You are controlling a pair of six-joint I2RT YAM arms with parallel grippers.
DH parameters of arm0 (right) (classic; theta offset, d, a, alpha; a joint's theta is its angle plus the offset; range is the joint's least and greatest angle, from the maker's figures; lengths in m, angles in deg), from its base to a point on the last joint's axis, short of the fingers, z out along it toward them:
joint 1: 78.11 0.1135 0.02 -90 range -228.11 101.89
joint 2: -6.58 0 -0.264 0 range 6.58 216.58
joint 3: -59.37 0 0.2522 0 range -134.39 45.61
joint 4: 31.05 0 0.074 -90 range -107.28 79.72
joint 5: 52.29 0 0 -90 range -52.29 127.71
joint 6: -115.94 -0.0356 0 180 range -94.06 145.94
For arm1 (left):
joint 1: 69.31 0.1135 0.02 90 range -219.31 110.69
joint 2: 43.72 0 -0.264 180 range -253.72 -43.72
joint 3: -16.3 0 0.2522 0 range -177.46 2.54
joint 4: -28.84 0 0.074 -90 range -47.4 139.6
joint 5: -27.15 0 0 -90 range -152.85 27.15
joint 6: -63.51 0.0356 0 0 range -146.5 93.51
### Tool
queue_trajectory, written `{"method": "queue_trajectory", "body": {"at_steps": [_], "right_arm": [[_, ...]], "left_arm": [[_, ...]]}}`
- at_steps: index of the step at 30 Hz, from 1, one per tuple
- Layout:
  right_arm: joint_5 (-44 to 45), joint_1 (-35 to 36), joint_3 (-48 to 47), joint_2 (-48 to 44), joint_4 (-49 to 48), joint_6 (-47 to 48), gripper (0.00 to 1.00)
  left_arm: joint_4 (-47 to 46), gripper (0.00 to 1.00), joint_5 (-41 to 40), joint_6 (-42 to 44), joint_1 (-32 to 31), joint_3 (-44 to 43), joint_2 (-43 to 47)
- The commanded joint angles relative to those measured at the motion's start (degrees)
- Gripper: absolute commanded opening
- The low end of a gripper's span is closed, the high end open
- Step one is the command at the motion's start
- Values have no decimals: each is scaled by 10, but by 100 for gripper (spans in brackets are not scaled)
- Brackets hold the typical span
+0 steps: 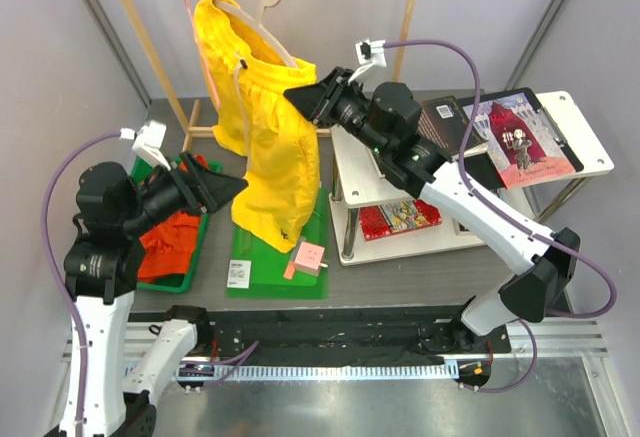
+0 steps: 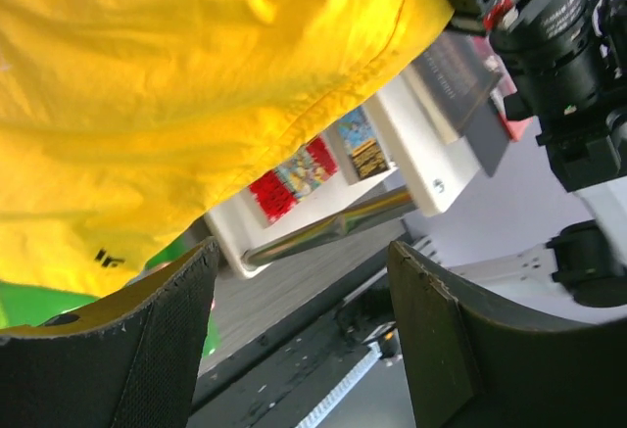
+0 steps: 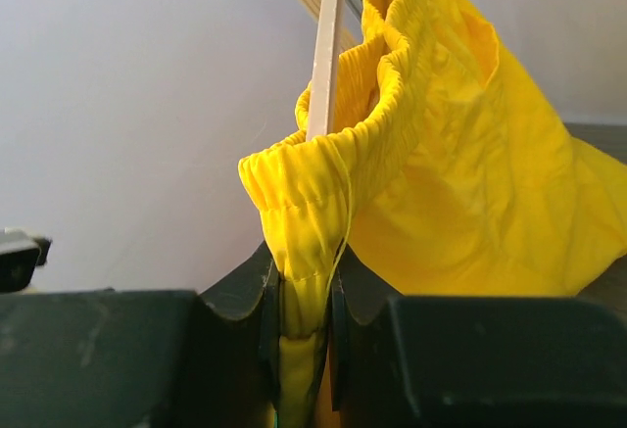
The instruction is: Remove the shorts from the hanger
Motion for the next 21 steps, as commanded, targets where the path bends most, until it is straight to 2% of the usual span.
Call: {"method": "queue_trajectory", "body": {"at_steps": [1, 8, 10, 15, 18, 21], "right_arm": [[-35, 3, -76, -43, 5, 119, 1], [-48, 1, -85, -58, 27, 226, 1], [-46, 1, -85, -64, 42, 258, 1], [-44, 2, -80, -78, 62, 260, 1], [-43, 2, -78, -86, 65, 234, 1], [-47, 2, -76, -94, 83, 230, 1]], "left_arm": [[-126, 69, 58, -81, -2, -49, -49], [-232, 69, 49, -156, -2, -138, -128], [-290, 69, 46, -182, -2, -145, -146], [-424, 71, 32, -217, -1, -183, -194], [-421, 71, 35, -213, -2, -252, -252], [-414, 71, 28, -200, -1, -284, -291]]}}
